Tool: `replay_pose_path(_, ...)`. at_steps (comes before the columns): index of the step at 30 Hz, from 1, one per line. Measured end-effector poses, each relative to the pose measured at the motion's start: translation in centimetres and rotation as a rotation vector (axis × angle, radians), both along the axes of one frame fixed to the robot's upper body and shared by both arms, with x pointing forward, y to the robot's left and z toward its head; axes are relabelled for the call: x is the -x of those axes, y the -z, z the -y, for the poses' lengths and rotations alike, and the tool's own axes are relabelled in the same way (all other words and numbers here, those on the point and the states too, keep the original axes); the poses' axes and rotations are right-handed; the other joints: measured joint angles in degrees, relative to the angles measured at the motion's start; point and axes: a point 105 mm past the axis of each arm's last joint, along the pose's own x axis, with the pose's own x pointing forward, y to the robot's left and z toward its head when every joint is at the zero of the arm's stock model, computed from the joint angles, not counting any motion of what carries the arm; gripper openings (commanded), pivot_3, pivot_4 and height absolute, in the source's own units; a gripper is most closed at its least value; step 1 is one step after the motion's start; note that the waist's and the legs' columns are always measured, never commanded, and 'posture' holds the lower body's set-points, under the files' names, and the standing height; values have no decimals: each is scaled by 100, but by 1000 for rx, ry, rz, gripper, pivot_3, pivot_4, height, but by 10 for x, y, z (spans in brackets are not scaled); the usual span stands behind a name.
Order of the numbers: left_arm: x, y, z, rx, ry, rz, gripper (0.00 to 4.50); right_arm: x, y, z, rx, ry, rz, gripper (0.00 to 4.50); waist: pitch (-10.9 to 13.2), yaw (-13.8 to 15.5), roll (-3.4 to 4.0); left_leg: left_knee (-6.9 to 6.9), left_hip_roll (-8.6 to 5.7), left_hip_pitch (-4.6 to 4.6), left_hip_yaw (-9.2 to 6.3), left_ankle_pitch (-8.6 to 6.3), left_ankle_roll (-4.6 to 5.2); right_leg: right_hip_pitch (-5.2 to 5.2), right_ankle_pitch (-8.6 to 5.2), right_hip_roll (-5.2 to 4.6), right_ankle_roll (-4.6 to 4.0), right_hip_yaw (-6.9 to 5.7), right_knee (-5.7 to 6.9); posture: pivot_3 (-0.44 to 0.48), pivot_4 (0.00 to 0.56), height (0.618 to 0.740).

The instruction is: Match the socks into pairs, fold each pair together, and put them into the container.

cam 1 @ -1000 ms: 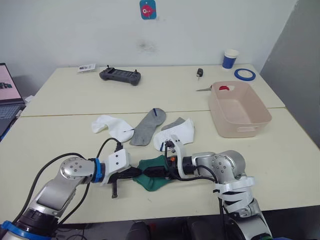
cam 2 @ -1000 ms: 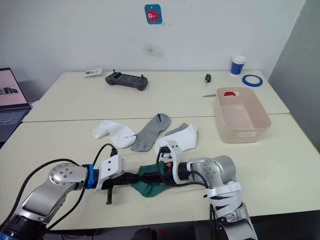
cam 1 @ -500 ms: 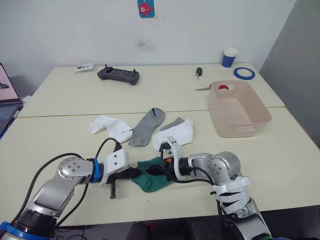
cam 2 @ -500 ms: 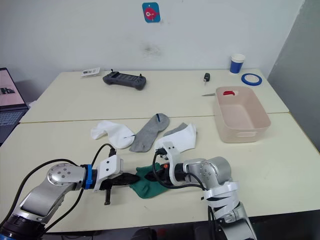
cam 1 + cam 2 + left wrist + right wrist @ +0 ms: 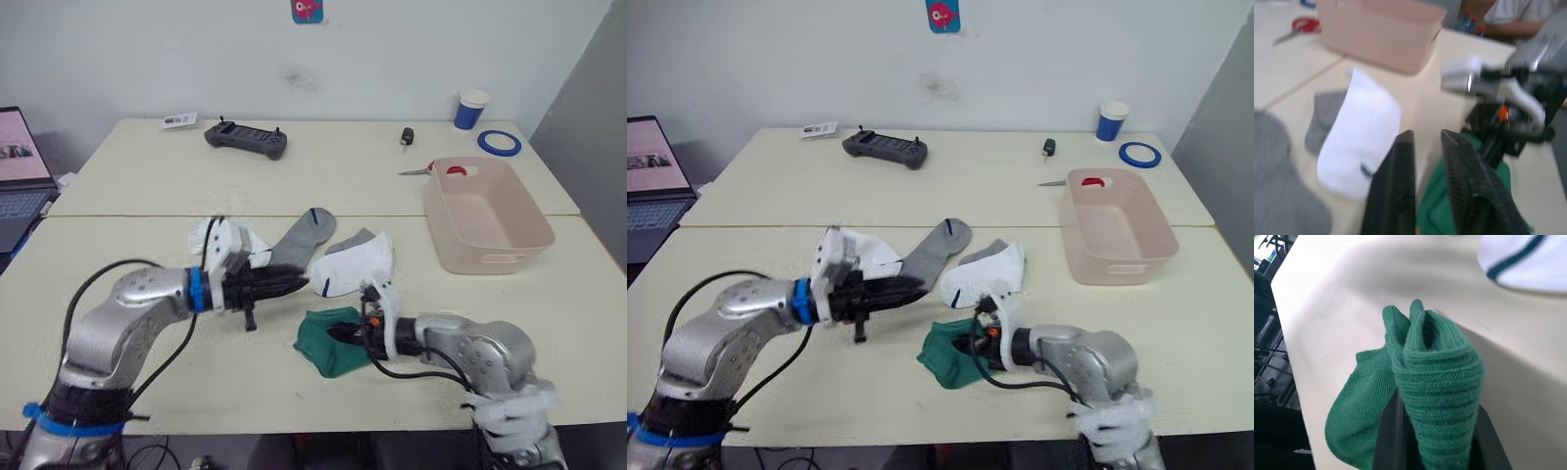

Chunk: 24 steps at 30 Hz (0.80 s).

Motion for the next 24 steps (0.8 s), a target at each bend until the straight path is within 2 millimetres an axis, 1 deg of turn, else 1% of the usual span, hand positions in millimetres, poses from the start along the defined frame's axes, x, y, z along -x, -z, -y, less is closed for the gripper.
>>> replay_pose_path(1, -1, -6, 11, 3, 31, 20, 2138, 5, -1, 6, -1, 11, 11, 0, 0, 16, 0, 0, -1, 0, 0, 0, 0, 0, 0, 0, 0, -1, 1, 0, 150, 740)
replay_pose_path(2, -1, -10, 17, -1, 53, 35, 2470, 7, -3, 9, -2, 15, 22, 0, 0, 14, -1, 1, 0, 4, 0, 0, 0, 2, 0, 2, 0, 1, 1, 0, 150, 740)
replay_pose_path(3, -1, -11, 23, -8, 71, 43, 2802, 9, -6, 12, -6, 23, 38, 0, 0, -8, 0, 1, -1, 11, 5, 0, 0, 2, 0, 7, 0, 3, 3, 0, 150, 740)
replay_pose_path(4, -2, -12, 32, -16, 91, 52, 3132, 10, -10, 19, -3, 36, 65, 0, 0, -23, 0, 1, -1, 13, 7, 0, 1, 2, 0, 8, 0, 4, 5, 0, 150, 740)
replay_pose_path(6, -4, -13, 41, -25, 107, 71, 3739, 11, -18, 32, 3, 63, 108, 0, 1, -22, -1, 8, 1, 10, 4, 0, 1, 3, 0, 10, 0, 4, 7, 0, 150, 740)
replay_pose_path(8, -7, -15, 49, -31, 117, 98, 4358, 8, -37, 52, -20, 108, 181, 0, 4, -4, -1, 19, 0, 7, 3, 0, 1, 4, 1, 11, 0, 2, 9, 0, 150, 740)
replay_pose_path(9, -9, -16, 52, -36, 121, 109, 4487, 7, -48, 65, -30, 130, 220, 0, 5, -2, -1, 31, 0, 7, 2, -1, 2, 9, 1, 13, 1, 1, 9, 0, 150, 740)
replay_pose_path(11, -10, -17, 56, -36, 126, 120, 4487, 2, -67, 88, -18, 187, 289, 0, 5, -5, -2, 46, -1, 6, 5, -3, 5, 12, 2, 15, 1, 1, 9, 0, 150, 740)
replay_pose_path(13, -12, -17, 60, -33, 131, 122, 4487, -6, -85, 110, 41, 227, 361, 0, 12, -7, 2, 55, -6, 5, 11, -5, 9, 12, 5, 14, 5, 8, 9, 0, 150, 740)
replay_pose_path(16, -15, -18, 62, -32, 131, 132, 4487, -30, -125, 150, 199, 324, 557, 0, 21, -7, 3, 65, -10, 5, 20, -8, 15, 13, 10, 14, 11, 18, 6, 0, 150, 740)
replay_pose_path(18, -14, -22, 64, -23, 140, 141, 4487, -49, -155, 176, 357, 378, 735, 0, 27, 0, -3, 66, -10, 4, 28, -11, 19, 13, 11, 13, 13, 23, 3, 0, 150, 740)
replay_pose_path(19, -14, -24, 65, -19, 143, 143, 4487, -58, -167, 183, 409, 384, 817, 0, 29, -8, -7, 69, -9, 6, 30, -14, 25, 14, 12, 15, 14, 27, 2, 0, 150, 740)
replay_pose_path(21, -12, -27, 67, -16, 150, 146, 4487, -76, -181, 191, 518, 362, 956, 0, 30, -31, -9, 69, -8, 7, 38, -14, 26, 13, 12, 15, 15, 35, 2, 0, 150, 740)
replay_pose_path(24, -11, -32, 68, -12, 153, 163, 4487, -103, -185, 200, 718, 278, 1107, 0, 33, -44, -9, 69, -7, 6, 48, -14, 26, 11, 12, 13, 15, 41, 0, 0, 150, 740)
